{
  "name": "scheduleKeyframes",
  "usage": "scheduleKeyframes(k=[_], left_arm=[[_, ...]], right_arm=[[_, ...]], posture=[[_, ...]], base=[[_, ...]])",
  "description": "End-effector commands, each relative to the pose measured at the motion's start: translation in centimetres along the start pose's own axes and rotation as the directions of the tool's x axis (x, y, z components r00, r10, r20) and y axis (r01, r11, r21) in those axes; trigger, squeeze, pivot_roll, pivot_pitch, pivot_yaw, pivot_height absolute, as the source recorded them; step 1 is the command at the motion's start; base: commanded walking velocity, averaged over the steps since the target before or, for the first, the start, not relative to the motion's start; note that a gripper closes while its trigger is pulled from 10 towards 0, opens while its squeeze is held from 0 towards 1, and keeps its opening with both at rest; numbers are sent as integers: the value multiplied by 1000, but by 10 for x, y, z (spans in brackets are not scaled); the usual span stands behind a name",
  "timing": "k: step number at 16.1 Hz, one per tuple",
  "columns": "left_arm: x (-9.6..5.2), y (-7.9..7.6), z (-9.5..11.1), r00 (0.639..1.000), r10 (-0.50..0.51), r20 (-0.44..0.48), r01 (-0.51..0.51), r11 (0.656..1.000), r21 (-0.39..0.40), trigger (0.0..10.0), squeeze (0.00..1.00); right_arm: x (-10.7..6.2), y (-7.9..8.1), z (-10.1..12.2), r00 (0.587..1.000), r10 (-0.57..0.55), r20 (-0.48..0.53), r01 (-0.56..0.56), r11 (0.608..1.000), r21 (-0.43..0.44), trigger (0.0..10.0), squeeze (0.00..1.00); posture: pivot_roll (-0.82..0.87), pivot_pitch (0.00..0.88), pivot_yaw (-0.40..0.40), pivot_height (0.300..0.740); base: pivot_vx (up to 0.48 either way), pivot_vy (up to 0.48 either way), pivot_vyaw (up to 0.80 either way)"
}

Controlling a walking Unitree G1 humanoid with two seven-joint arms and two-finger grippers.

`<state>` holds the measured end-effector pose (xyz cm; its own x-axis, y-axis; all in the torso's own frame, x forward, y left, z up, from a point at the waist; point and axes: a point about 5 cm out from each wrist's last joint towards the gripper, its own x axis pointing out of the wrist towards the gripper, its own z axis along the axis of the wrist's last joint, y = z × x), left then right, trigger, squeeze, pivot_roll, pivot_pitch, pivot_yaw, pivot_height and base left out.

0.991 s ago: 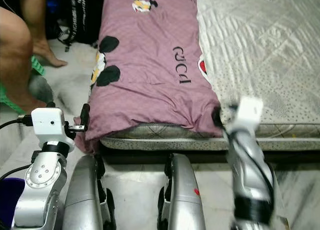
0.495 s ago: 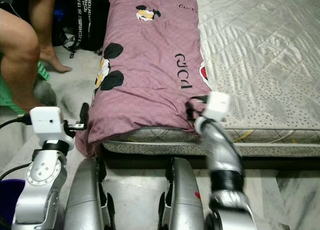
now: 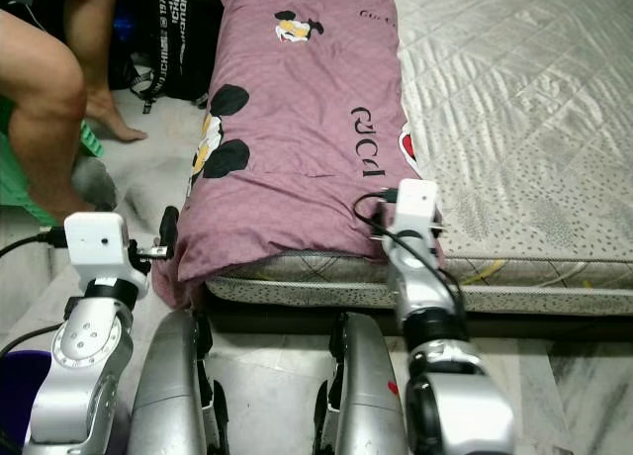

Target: Clean up the room

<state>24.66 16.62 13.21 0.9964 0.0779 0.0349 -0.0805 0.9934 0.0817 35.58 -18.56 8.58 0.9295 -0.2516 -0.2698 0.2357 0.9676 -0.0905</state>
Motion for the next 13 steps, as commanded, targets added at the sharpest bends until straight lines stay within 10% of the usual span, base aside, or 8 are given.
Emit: scheduleKeyframes(k=[1, 5, 6, 13], left_arm=[[-3, 1, 1, 1000, -2, 1, 2, 1000, 10, 10000, 0], [-6, 0, -1, 1000, -13, -15, 13, 1000, 10, 10000, 0], [-5, -1, -1, 1000, -19, -18, 19, 1000, 9, 10000, 0], [-4, -2, -1, 999, -27, -20, 27, 1000, 12, 10000, 0]], right_arm=[[1, -5, -3, 1000, -30, 0, 30, 999, -23, 10000, 0], [-3, -31, -38, 985, -109, -134, 96, 990, -101, 10000, 0], [-5, -32, -47, 979, -90, -184, 85, 996, -35, 0, 0], [-7, -26, -60, 960, 12, -279, -15, 1000, -9, 0, 0]], posture=[[169, 150, -44, 542], [162, 169, -31, 542], [160, 171, -26, 542], [162, 165, -24, 542]], base=[[0, 0, 0], [0, 0, 0], [0, 0, 0], [0, 0, 0]])
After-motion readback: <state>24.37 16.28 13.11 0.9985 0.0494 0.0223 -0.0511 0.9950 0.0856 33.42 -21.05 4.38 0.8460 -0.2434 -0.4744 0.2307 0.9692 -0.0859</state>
